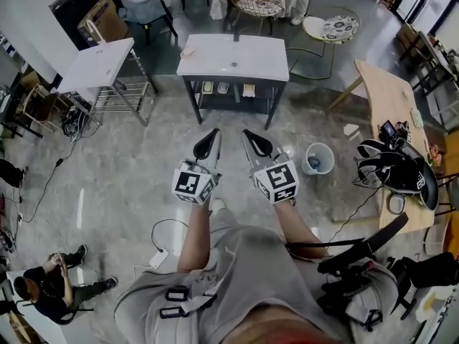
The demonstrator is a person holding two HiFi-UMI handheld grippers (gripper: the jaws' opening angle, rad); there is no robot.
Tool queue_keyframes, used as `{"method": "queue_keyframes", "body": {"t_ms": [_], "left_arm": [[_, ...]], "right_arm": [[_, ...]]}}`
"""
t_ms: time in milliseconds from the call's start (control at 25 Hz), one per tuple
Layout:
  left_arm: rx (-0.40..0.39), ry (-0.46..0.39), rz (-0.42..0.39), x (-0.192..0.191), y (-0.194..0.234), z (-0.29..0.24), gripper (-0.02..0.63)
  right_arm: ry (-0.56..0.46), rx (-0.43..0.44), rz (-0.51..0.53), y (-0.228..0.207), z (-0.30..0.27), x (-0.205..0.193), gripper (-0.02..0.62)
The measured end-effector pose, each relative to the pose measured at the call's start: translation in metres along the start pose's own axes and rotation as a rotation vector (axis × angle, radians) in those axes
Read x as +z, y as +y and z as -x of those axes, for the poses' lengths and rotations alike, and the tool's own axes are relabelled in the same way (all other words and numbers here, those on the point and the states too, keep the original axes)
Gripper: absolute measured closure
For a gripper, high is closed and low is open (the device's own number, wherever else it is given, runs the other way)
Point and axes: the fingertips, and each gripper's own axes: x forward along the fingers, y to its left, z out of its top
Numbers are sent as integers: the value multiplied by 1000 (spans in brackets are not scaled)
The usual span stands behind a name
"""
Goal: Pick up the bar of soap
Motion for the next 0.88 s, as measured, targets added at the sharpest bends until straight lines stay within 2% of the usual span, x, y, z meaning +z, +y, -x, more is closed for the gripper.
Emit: {"method": "queue_keyframes", "body": {"t_ms": [360,880], "left_arm": [[-53,-22,17,6,45,-45,612],[-76,-13,37,-2,132,-56,612]], "right_arm": [[2,-44,23,-26,-52,16,594],[18,-95,28,-17,-130,16,594]]}}
